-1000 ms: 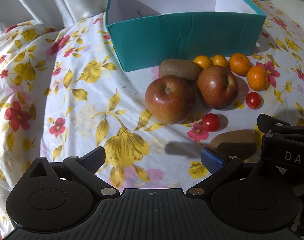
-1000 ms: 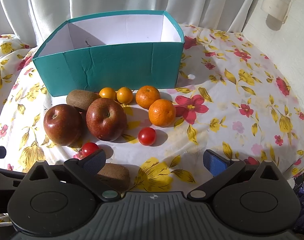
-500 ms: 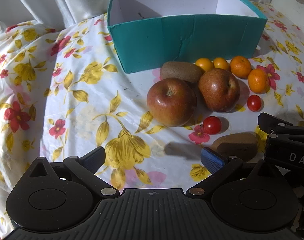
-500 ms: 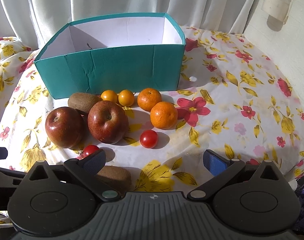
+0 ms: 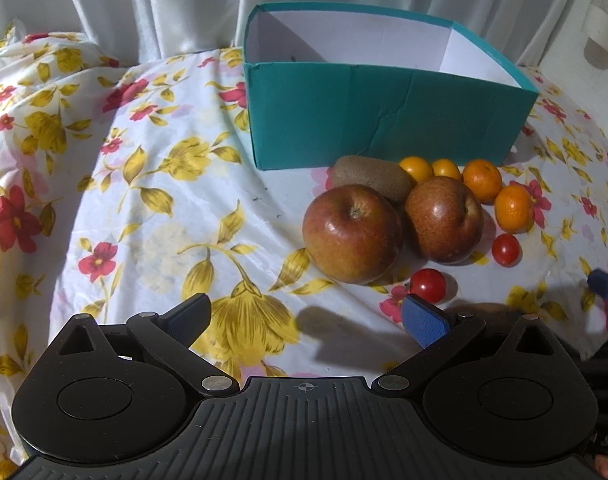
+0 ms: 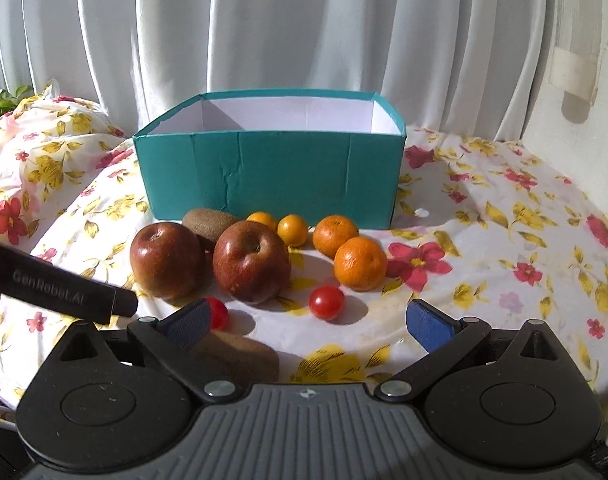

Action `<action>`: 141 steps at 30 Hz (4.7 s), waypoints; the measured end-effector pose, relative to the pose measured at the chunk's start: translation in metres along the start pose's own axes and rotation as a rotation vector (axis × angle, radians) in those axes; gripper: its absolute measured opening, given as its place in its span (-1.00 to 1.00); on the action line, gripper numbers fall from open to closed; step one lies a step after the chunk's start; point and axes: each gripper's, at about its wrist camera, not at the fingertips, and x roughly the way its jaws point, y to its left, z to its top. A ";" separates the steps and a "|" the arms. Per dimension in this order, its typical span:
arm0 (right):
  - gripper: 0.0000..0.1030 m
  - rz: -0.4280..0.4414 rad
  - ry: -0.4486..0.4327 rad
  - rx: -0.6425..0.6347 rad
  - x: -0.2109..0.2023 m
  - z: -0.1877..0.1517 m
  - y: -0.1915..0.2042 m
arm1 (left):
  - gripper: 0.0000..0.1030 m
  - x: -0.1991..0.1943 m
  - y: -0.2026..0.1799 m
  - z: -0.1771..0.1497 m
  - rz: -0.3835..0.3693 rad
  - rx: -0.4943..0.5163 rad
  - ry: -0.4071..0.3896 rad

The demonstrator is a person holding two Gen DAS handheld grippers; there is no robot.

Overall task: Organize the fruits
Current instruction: 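Grasp a red apple with the left tool while the right tool grasps a brown kiwi, then carry the apple and kiwi over the teal box and open both tools to drop them, then move both open tools back to the fruit in front of the box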

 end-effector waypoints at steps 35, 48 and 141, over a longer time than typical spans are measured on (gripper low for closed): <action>0.51 0.112 0.168 -0.090 0.047 -0.022 0.042 | 0.53 0.074 -0.032 0.026 -0.076 0.186 -0.025; 0.44 0.066 0.137 -0.085 0.040 -0.012 0.033 | 0.52 0.056 -0.020 0.024 -0.069 0.160 -0.049; 0.92 -0.081 -0.080 0.127 0.041 0.018 -0.048 | 0.81 0.006 -0.045 0.006 0.059 0.075 -0.302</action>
